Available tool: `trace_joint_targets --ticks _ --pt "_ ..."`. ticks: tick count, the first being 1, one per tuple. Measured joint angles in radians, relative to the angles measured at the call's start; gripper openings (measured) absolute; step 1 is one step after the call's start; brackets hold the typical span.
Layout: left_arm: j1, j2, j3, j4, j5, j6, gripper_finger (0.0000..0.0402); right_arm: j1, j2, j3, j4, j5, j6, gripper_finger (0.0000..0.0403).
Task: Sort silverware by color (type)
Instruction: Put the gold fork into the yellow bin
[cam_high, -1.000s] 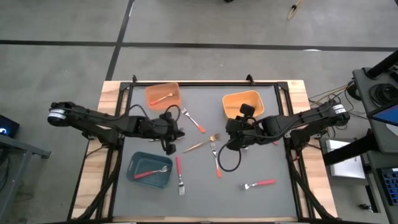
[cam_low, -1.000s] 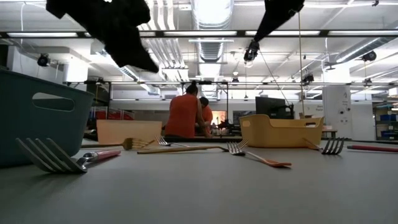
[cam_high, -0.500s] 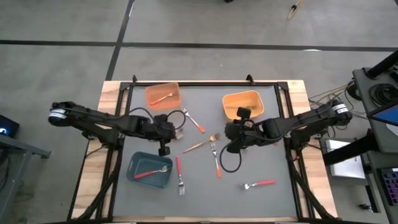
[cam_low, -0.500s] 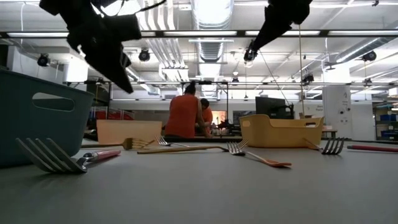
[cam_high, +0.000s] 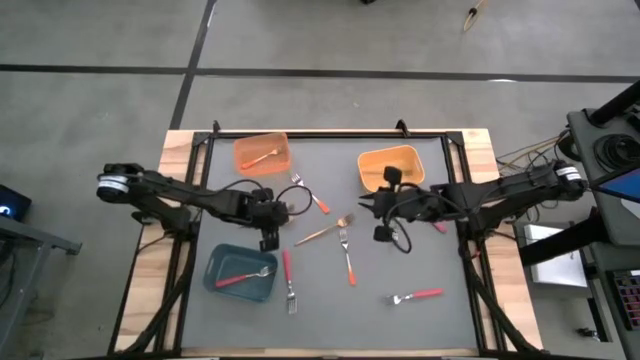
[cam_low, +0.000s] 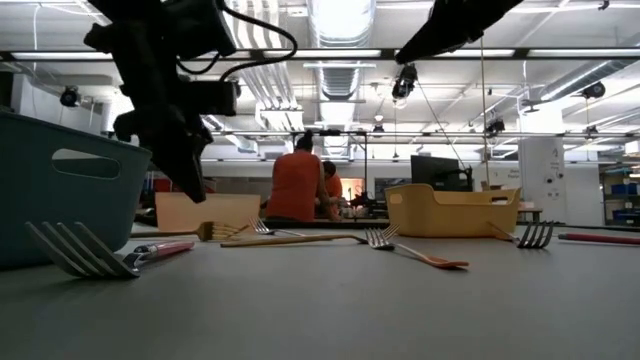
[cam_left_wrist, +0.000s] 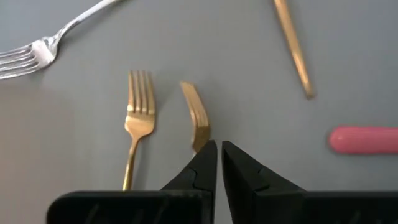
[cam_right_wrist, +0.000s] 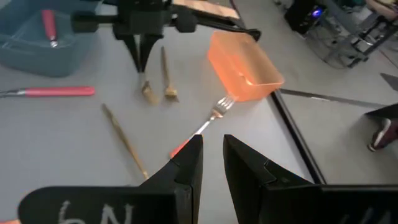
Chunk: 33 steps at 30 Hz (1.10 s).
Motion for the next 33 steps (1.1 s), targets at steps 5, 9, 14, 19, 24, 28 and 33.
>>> trace_joint_targets --ticks 5,9,14,19,24,28,33 --pt "0.026 0.024 -0.001 -0.02 -0.001 0.01 0.0053 -0.025 -0.051 -0.054 0.023 -0.001 -0.01 0.0054" --pt "0.026 0.041 -0.001 -0.02 0.004 0.03 0.0095 -0.039 -0.079 -0.105 0.078 -0.002 -0.029 0.0054" --pt "0.03 0.054 -0.002 -0.02 0.005 0.047 0.0124 -0.056 -0.105 -0.12 0.107 -0.003 -0.051 0.0054" --pt "0.037 0.072 -0.002 -0.018 0.004 0.049 0.0128 -0.058 -0.108 -0.12 0.116 -0.019 -0.067 0.0054" --pt "0.039 0.119 -0.002 -0.007 0.002 0.049 0.0128 -0.058 -0.108 -0.12 0.119 -0.022 -0.067 0.0054" --pt "0.039 0.157 -0.002 -0.005 -0.002 0.049 0.0127 -0.058 -0.107 -0.12 0.119 -0.021 -0.067 0.0054" --pt "0.038 0.179 0.001 0.001 -0.001 0.049 0.0102 -0.058 -0.102 -0.12 0.119 -0.021 -0.067 0.0054"
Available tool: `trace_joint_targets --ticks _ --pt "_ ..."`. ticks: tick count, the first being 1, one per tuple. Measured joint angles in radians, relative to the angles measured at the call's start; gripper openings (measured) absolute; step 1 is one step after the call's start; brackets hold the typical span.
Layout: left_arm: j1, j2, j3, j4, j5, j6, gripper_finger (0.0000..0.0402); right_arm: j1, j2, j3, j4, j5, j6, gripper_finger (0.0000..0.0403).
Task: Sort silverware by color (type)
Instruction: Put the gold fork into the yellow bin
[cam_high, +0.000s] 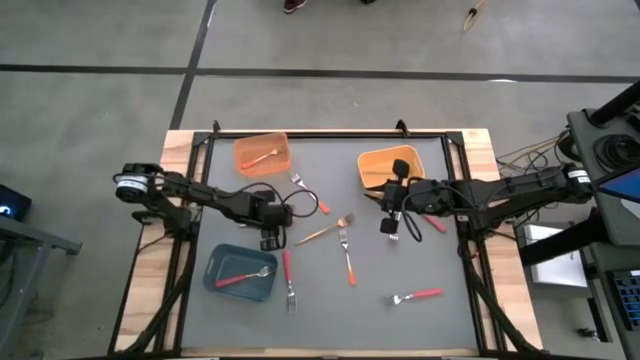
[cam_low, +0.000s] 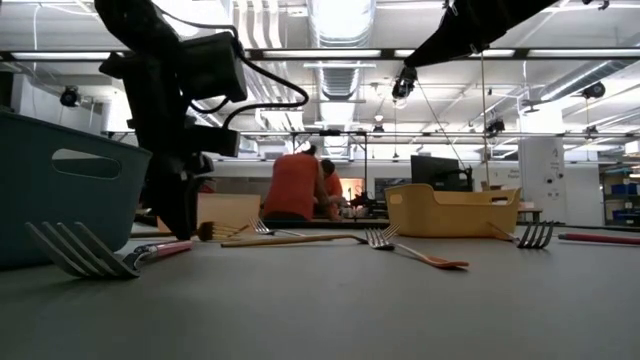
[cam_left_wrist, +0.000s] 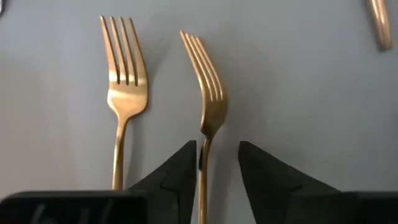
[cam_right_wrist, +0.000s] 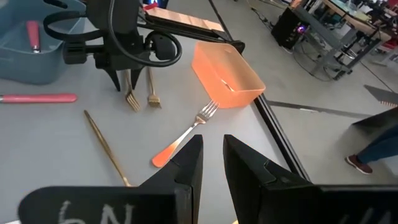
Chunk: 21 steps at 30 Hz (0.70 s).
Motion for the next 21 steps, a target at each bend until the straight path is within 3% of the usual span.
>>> trace_joint_targets --ticks 7,17,21 --pt "-0.001 -0.019 -0.003 0.005 0.013 -0.003 0.0011 0.0 0.0 0.0 0.001 0.0 -0.005 0.0054" --pt "0.002 -0.052 0.029 -0.008 -0.008 0.011 0.0002 0.0 0.0 0.0 0.0 -0.002 -0.005 0.0054" --pt "0.002 -0.102 0.069 -0.023 0.016 0.061 0.0001 0.0 0.0 -0.001 0.001 -0.066 -0.014 0.0054"
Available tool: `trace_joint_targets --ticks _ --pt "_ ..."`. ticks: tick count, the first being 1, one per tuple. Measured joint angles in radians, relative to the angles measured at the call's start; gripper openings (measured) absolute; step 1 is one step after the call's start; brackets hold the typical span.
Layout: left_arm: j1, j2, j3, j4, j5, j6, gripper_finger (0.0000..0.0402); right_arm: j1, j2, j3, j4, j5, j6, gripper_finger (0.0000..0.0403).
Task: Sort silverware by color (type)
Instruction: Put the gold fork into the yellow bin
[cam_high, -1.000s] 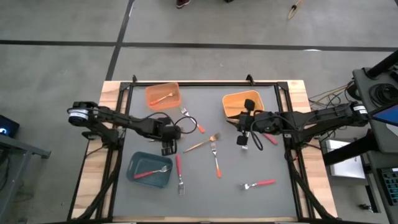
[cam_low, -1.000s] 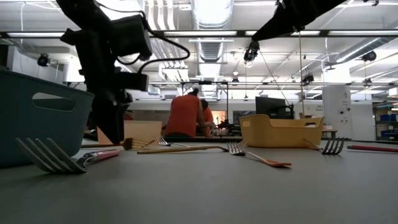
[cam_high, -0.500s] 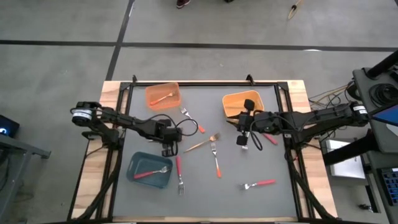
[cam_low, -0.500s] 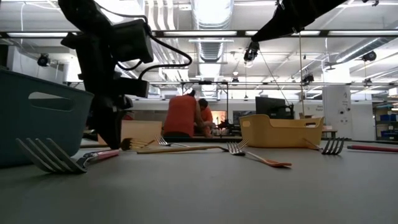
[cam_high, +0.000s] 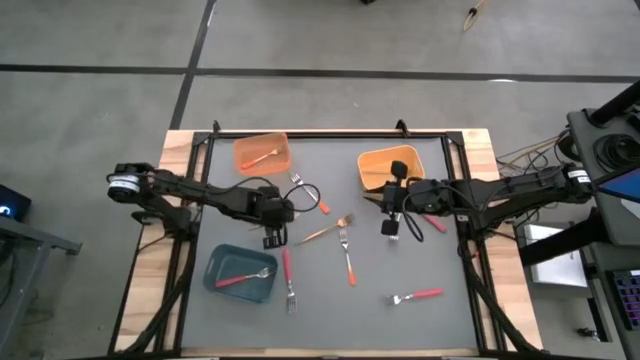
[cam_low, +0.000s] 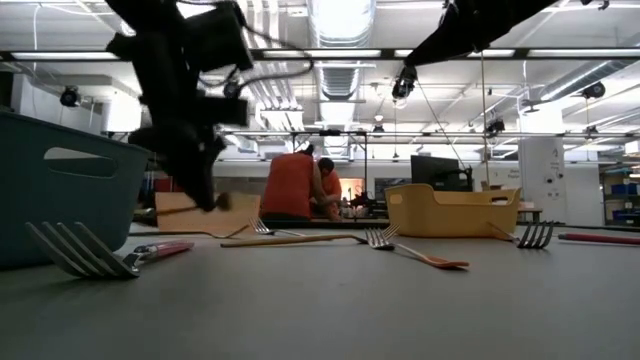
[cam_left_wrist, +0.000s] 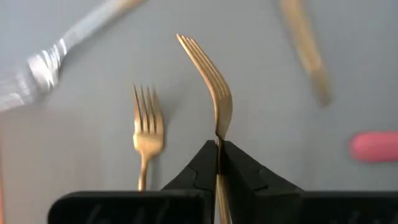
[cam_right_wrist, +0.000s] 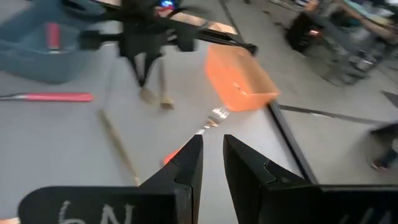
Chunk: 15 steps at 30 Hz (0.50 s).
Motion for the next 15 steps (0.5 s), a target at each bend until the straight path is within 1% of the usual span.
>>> trace_joint_targets --ticks 4,8,12,15 --pt "0.0 -0.082 0.038 0.014 0.076 0.075 0.0001 0.0 0.0 -0.002 0.008 -0.077 -0.025 0.0054" --pt "-0.001 -0.172 0.076 0.104 0.168 0.131 0.0001 0.0 0.0 -0.003 0.04 -0.136 -0.066 0.0054" --pt "-0.001 -0.244 0.083 0.297 0.295 0.155 0.0 0.0 0.014 -0.004 0.113 -0.22 -0.111 0.0054" --pt "-0.001 -0.272 0.078 0.456 0.401 0.161 0.0 -0.005 0.039 -0.006 0.201 -0.284 -0.151 0.0054"
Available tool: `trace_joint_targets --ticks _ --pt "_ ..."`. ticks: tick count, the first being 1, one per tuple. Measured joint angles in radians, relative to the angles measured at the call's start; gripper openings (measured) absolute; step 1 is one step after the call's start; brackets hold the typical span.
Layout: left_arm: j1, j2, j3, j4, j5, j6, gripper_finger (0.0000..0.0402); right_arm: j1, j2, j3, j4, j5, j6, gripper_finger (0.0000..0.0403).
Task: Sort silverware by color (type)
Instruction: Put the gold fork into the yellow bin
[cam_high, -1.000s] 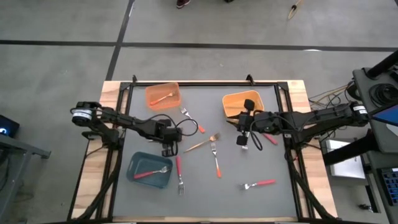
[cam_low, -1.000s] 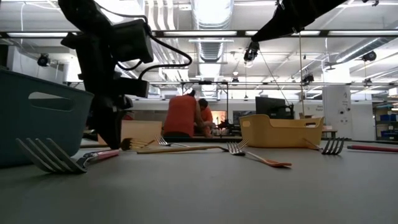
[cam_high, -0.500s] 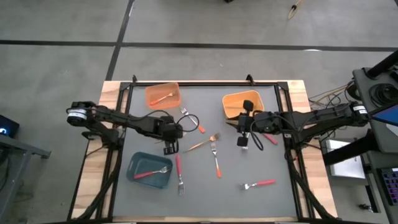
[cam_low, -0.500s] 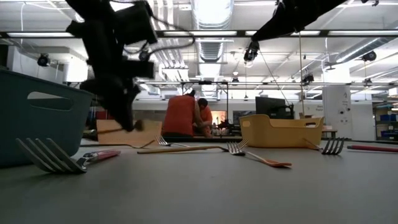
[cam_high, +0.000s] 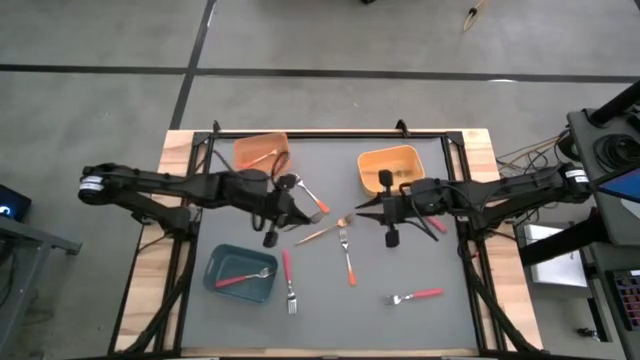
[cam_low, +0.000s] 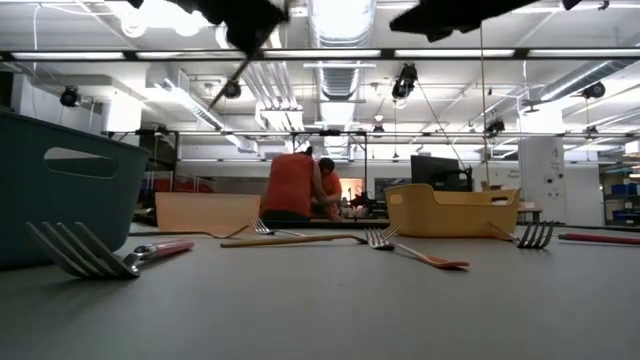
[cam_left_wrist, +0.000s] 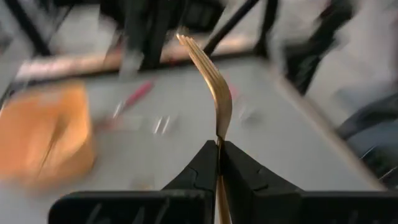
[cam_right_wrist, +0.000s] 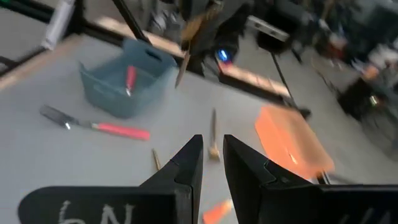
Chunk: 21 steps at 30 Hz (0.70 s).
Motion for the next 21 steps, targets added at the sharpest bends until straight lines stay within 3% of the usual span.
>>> trace_joint_targets --ticks 6,13,17,21 --pt "-0.007 0.024 -0.002 0.218 0.14 0.009 0.0 -0.017 0.073 -0.003 0.171 -0.146 -0.073 0.0054" --pt "-0.009 0.102 -0.004 0.274 0.146 0.01 0.0 -0.021 0.161 -0.002 0.399 -0.152 -0.095 0.0054" --pt "-0.009 0.121 -0.004 0.257 0.083 0.026 0.0 -0.022 0.185 -0.002 0.464 -0.145 -0.002 0.0054" --pt "-0.008 0.1 -0.004 0.219 -0.133 0.089 0.0 -0.034 0.189 0.015 0.474 -0.057 0.217 0.0054"
